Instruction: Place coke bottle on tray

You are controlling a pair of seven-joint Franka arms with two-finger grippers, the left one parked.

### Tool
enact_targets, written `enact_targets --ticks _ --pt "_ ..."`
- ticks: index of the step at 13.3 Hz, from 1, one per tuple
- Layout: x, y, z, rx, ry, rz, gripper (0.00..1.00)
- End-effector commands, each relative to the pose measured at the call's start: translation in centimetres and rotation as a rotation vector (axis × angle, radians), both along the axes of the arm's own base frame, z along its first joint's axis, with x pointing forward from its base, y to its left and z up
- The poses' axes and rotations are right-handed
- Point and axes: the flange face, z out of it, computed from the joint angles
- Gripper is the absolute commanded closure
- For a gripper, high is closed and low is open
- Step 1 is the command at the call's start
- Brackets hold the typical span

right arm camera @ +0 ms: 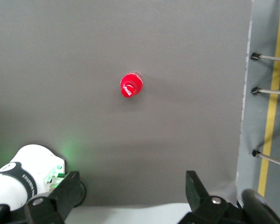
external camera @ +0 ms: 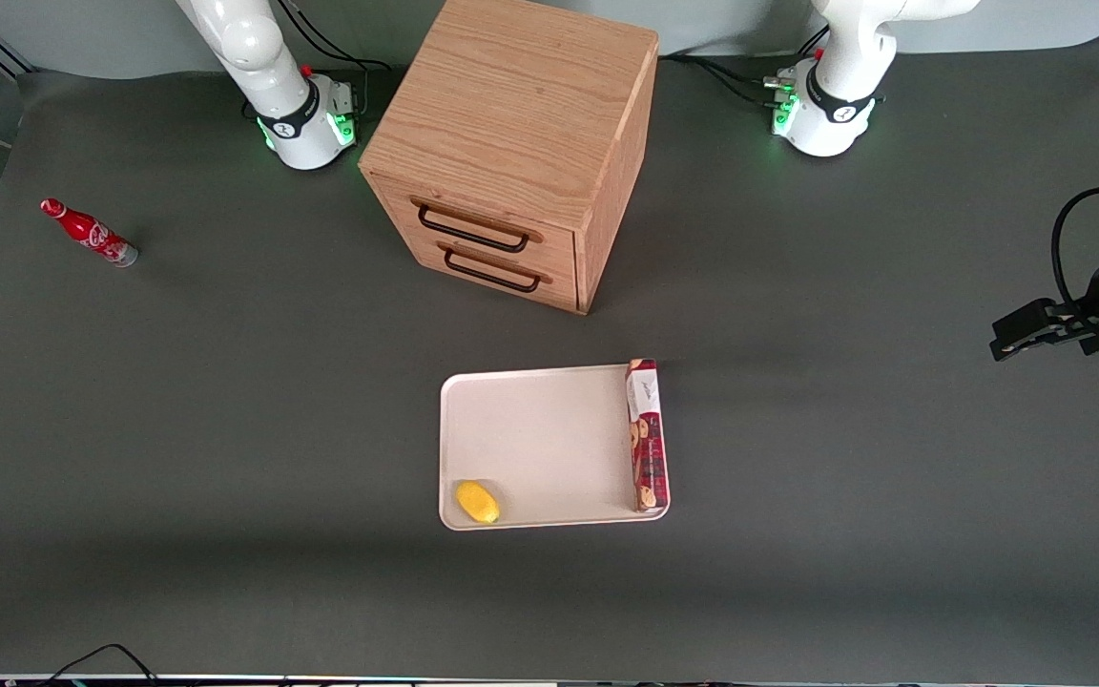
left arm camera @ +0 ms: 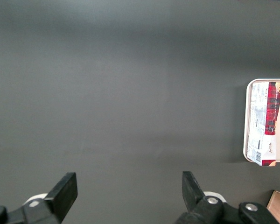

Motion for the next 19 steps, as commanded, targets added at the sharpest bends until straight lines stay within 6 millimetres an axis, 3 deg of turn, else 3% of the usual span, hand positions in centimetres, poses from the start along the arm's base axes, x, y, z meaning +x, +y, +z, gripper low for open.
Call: enact_targets --ticks 1,3,6,9,17,19 --pt "-0.9 0.8 -4.6 0.017 -0.041 -0.038 0.00" --pt "-1.8 0.6 -7.7 0.003 -0.073 -0.064 0.00" --pt "-1.6 1.1 -12.2 -0.006 -0.126 -0.062 0.00" --pt "-0.8 0.2 -16.2 0.019 -0.126 -0.072 0.00" --pt "0.8 -0.6 -22.1 0.055 -0.153 -0.086 0.00" --pt "0.5 -0.5 -22.6 0.060 -0.152 -0.080 0.00"
